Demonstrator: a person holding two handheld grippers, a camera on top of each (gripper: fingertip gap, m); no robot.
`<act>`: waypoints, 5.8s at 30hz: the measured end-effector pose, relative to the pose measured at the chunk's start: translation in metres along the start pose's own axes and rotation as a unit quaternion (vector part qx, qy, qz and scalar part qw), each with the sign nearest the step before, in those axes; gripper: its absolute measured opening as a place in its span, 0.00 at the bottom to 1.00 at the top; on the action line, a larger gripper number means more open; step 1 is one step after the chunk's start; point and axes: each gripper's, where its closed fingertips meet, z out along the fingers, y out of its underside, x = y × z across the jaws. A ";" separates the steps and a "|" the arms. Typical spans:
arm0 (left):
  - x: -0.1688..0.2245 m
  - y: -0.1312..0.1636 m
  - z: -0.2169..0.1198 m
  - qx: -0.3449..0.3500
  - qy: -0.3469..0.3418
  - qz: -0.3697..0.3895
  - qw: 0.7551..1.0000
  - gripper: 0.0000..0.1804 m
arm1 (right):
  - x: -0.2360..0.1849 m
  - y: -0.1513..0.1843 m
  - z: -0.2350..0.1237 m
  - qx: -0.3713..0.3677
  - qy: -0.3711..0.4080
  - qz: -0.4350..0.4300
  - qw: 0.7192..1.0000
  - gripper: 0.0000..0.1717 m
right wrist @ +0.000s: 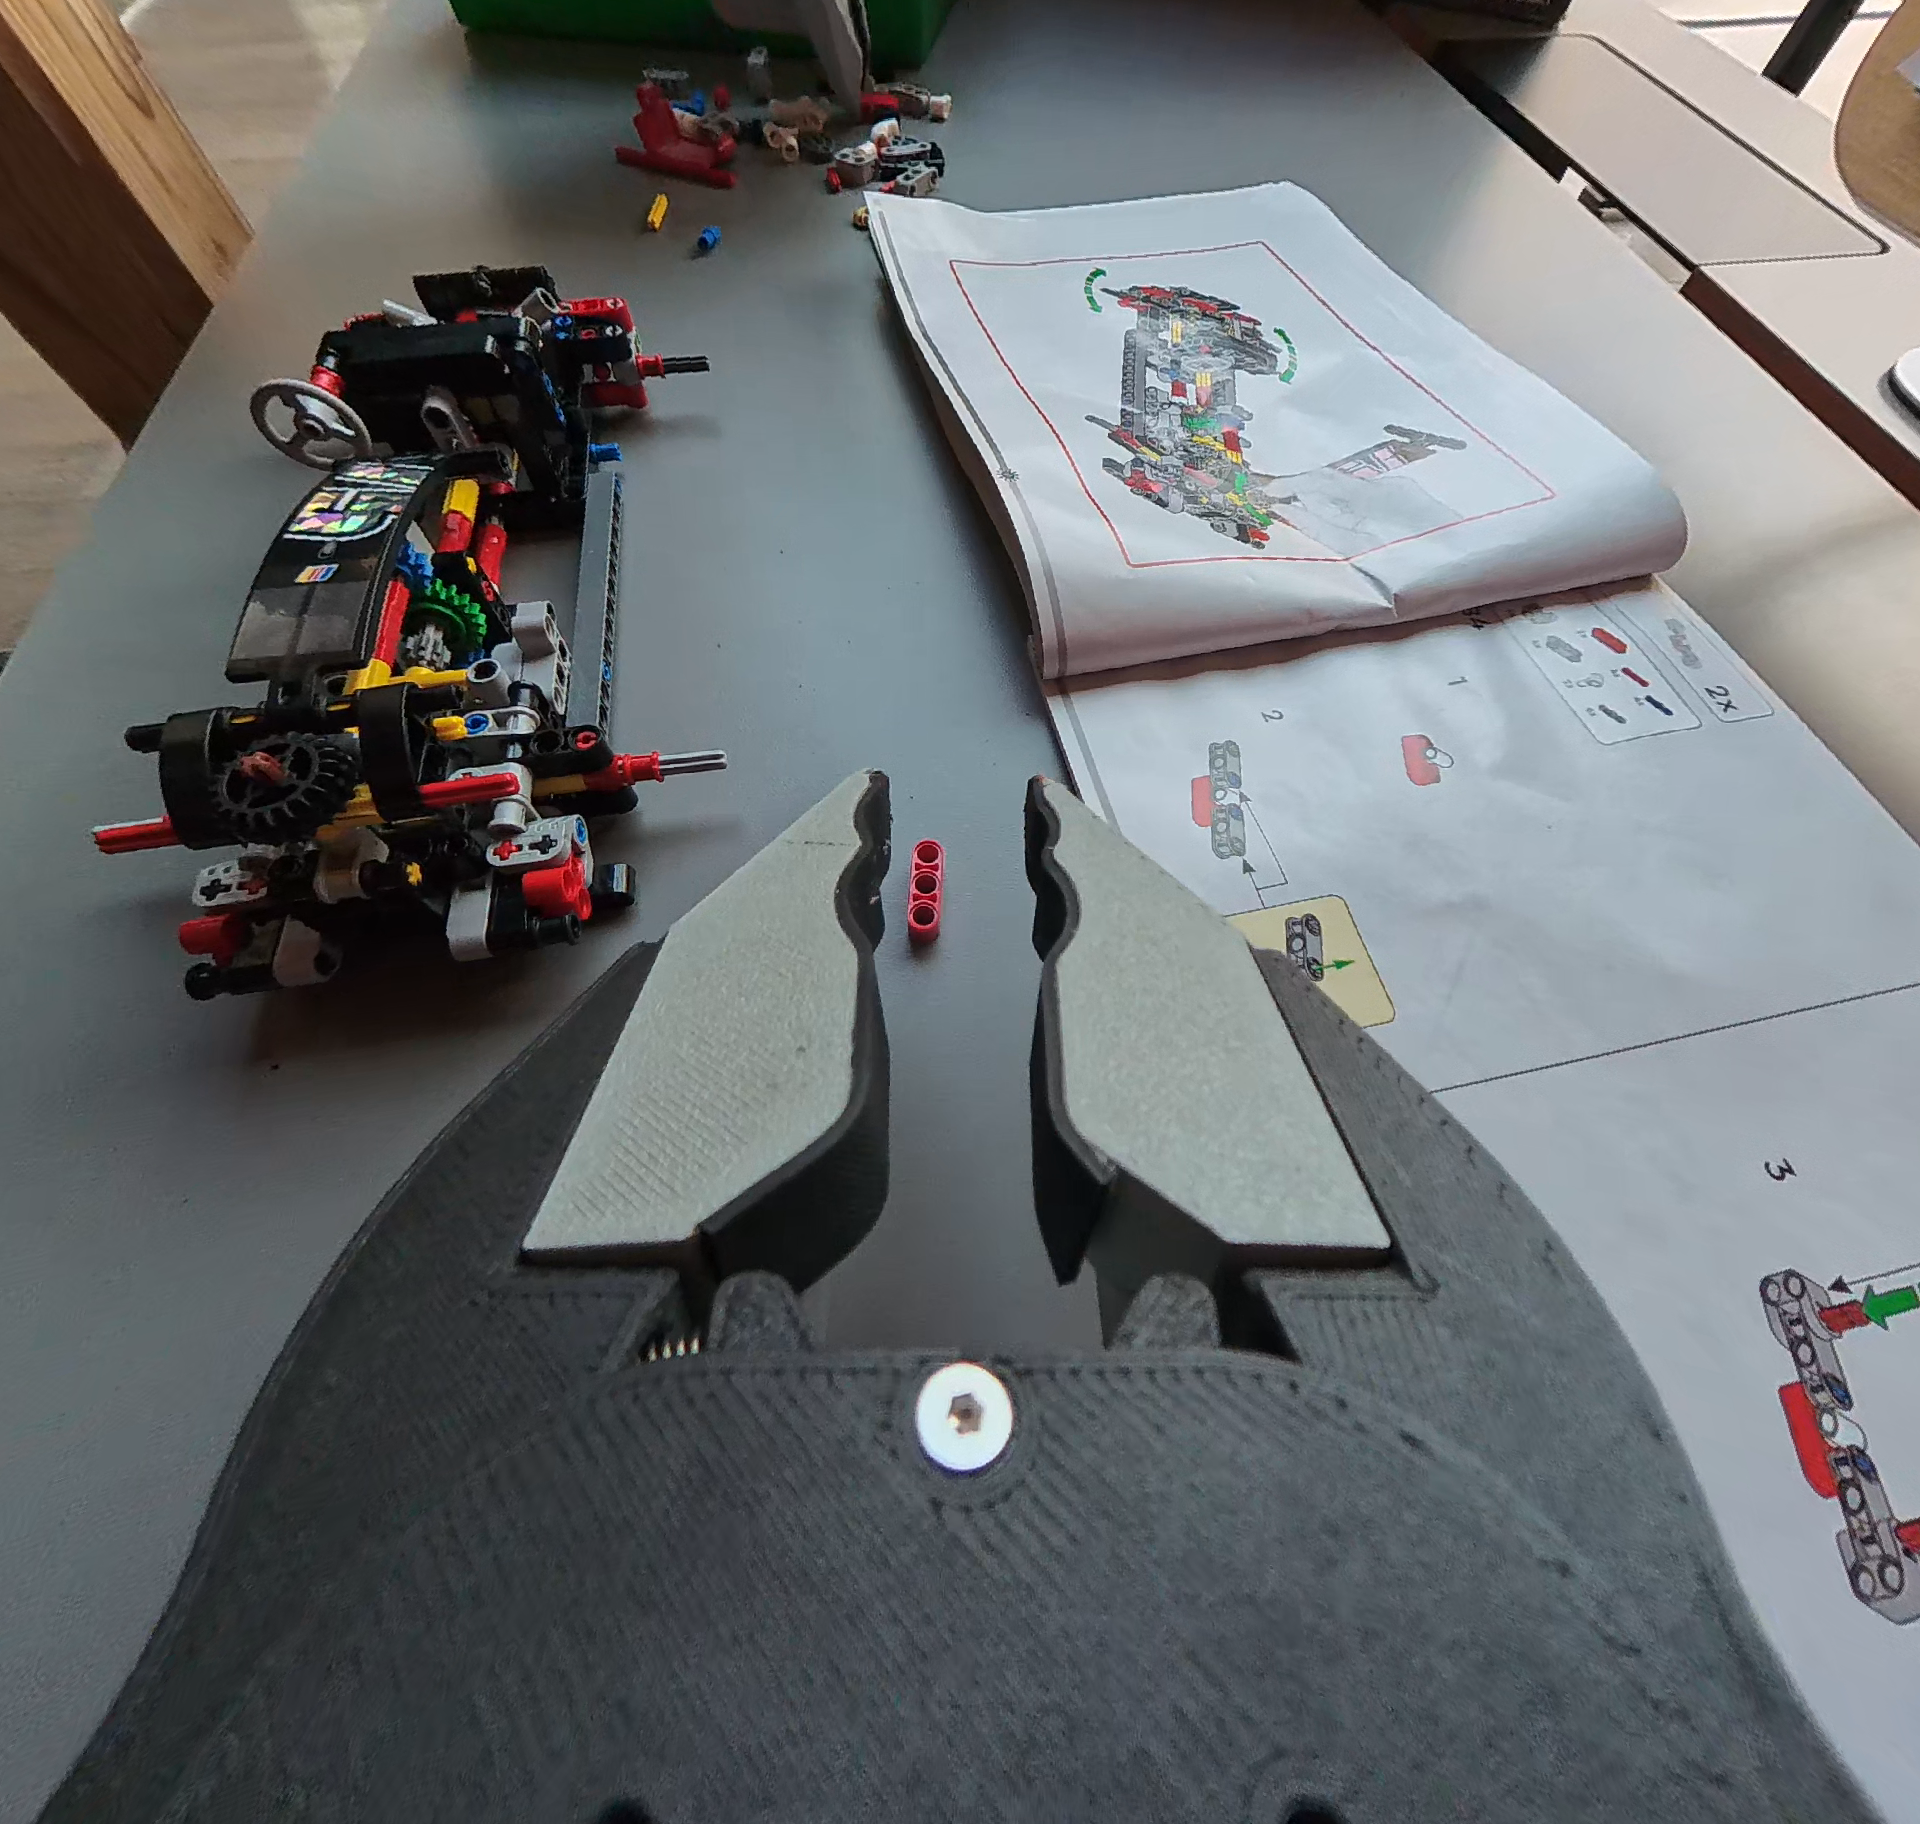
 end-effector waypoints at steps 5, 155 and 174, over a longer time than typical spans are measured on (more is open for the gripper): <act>0.000 0.006 -0.007 -0.004 -0.008 0.019 1.000 0.03 | 0.000 0.000 0.000 0.001 -0.003 0.003 1.000 0.14; 0.075 0.021 -0.109 0.401 0.046 0.072 0.912 0.14 | 0.067 -0.014 -0.042 0.100 0.211 0.069 0.970 0.15; 0.083 -0.014 -0.054 0.393 0.055 0.071 0.915 0.13 | 0.043 -0.019 -0.032 0.106 0.129 0.070 0.983 0.15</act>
